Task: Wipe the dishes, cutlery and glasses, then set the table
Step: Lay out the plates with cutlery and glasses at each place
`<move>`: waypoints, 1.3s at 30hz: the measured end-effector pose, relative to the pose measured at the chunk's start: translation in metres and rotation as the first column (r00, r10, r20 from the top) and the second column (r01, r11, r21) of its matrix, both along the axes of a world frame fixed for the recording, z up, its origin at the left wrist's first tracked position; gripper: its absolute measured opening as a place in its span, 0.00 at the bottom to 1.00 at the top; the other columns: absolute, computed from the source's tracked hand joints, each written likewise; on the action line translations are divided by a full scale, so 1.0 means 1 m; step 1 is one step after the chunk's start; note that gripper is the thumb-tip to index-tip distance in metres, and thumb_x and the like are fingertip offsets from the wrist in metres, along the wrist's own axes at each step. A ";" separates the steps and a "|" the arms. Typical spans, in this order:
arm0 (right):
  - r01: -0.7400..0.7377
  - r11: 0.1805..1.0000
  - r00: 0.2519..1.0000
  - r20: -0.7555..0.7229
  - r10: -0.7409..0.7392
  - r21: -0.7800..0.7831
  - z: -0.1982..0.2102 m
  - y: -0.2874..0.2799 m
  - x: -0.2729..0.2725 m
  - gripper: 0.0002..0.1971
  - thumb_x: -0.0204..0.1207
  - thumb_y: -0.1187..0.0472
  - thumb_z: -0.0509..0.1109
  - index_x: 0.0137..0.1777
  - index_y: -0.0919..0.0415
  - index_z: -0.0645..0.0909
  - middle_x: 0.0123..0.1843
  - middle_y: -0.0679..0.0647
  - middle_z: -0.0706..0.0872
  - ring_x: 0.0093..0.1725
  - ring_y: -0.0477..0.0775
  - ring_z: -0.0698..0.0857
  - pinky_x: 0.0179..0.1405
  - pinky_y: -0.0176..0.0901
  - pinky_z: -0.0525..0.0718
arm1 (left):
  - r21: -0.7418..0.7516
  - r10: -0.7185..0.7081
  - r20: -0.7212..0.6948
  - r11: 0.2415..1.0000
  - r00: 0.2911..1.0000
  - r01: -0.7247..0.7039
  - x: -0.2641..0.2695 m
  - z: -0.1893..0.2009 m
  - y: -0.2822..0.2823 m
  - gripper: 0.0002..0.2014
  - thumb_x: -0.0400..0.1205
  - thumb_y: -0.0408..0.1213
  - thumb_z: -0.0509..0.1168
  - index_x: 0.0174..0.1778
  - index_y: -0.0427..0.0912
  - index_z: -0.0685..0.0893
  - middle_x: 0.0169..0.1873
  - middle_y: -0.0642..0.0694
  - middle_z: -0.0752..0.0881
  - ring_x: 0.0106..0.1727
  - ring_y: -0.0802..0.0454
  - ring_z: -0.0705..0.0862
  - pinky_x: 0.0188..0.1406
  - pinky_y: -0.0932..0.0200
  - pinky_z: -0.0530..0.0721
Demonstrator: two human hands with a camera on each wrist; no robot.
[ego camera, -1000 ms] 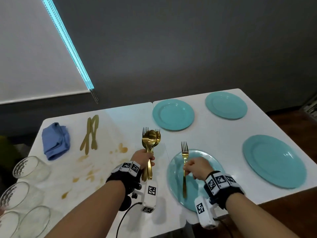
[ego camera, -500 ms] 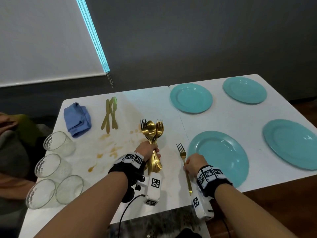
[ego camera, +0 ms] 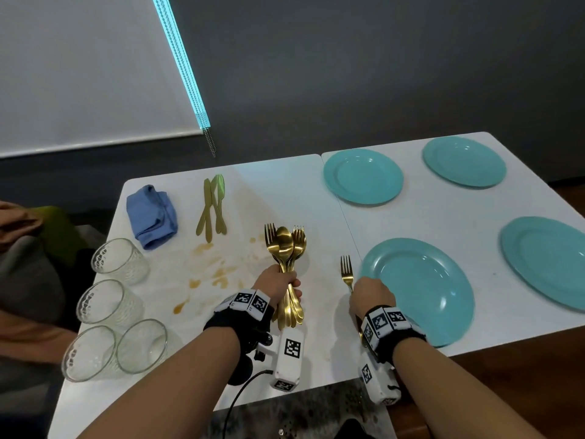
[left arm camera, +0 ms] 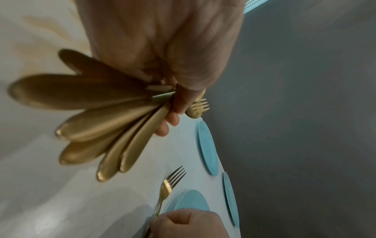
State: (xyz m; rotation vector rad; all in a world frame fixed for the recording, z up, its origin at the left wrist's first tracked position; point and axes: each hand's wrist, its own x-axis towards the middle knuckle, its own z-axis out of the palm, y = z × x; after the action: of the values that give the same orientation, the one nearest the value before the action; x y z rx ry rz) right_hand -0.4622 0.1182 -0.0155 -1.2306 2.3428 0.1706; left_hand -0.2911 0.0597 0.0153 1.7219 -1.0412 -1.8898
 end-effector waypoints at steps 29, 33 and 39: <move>0.601 0.799 0.394 0.873 -0.288 -0.007 0.087 -0.024 -0.057 0.03 0.74 0.66 0.70 0.42 0.65 0.84 0.37 0.54 0.86 0.28 0.48 0.75 0.26 0.36 0.71 | -0.082 -0.261 -0.155 0.964 0.953 0.251 -0.099 0.041 0.000 0.05 0.83 0.27 0.59 0.50 0.36 0.79 0.33 0.40 0.85 0.28 0.49 0.84 0.35 0.55 0.84; 0.608 0.793 0.333 0.895 -0.297 0.036 0.087 -0.034 -0.095 0.06 0.76 0.68 0.66 0.41 0.64 0.84 0.37 0.55 0.85 0.28 0.48 0.74 0.24 0.36 0.71 | -0.079 -0.298 -0.161 0.954 0.941 0.289 -0.133 0.046 -0.010 0.08 0.84 0.28 0.57 0.45 0.41 0.81 0.34 0.41 0.85 0.31 0.48 0.84 0.36 0.55 0.84; 0.655 0.751 0.257 0.907 -0.334 0.091 0.083 -0.048 -0.152 0.06 0.77 0.69 0.65 0.41 0.64 0.83 0.35 0.55 0.83 0.28 0.48 0.73 0.25 0.38 0.71 | -0.066 -0.328 -0.156 0.944 0.931 0.322 -0.192 0.051 -0.027 0.08 0.85 0.29 0.58 0.44 0.42 0.80 0.32 0.42 0.84 0.24 0.53 0.84 0.32 0.57 0.83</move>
State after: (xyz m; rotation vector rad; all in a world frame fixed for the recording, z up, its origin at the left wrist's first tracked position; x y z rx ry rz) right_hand -0.6144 0.0701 0.0677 -0.3440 1.6170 -0.9205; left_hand -0.4832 0.0331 0.0667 1.4075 -1.3539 -2.1517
